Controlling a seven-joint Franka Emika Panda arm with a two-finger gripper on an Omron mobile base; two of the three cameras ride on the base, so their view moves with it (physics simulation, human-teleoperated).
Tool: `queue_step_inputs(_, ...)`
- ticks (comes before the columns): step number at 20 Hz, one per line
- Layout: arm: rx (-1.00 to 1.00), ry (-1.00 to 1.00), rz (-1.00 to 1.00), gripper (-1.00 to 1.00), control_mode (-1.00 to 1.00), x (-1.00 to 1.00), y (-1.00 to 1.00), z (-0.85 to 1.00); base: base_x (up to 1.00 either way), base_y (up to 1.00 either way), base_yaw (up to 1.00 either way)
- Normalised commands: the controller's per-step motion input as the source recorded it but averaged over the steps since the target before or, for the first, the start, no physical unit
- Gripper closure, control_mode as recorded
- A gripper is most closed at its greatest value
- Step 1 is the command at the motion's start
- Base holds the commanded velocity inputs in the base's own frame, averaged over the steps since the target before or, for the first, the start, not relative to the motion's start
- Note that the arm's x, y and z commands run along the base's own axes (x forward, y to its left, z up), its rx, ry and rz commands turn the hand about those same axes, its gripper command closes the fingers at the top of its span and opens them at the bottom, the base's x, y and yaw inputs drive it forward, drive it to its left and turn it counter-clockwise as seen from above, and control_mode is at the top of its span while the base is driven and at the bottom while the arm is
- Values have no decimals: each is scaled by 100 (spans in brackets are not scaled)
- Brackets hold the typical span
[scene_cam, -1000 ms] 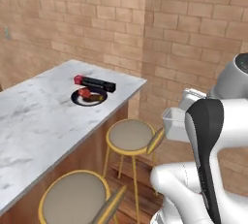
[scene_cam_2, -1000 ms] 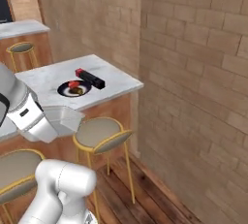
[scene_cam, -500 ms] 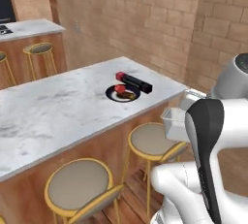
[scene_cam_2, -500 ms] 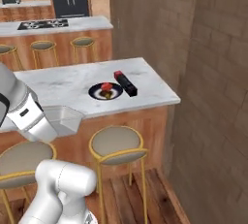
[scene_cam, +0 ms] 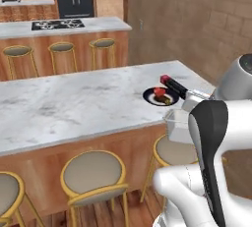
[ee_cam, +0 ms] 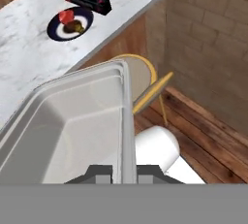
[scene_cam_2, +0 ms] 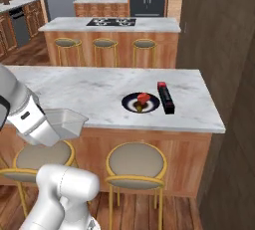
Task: Retrieve the tupperware and aluminum foil from the cabinet and place them on the dining counter near the plate with steak and sweet potato to prepare for storing leftovers.
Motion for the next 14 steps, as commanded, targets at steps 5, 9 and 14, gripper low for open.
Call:
queue_step_inputs(5,0,0,0,100,100,0,0,0,88,-1,50)
queue_step_inputs(9,-5,0,26,100,-100,69,-1,0,23,0,10)
queue_step_inputs(14,-5,0,28,100,-100,87,-1,0,0,0,0)
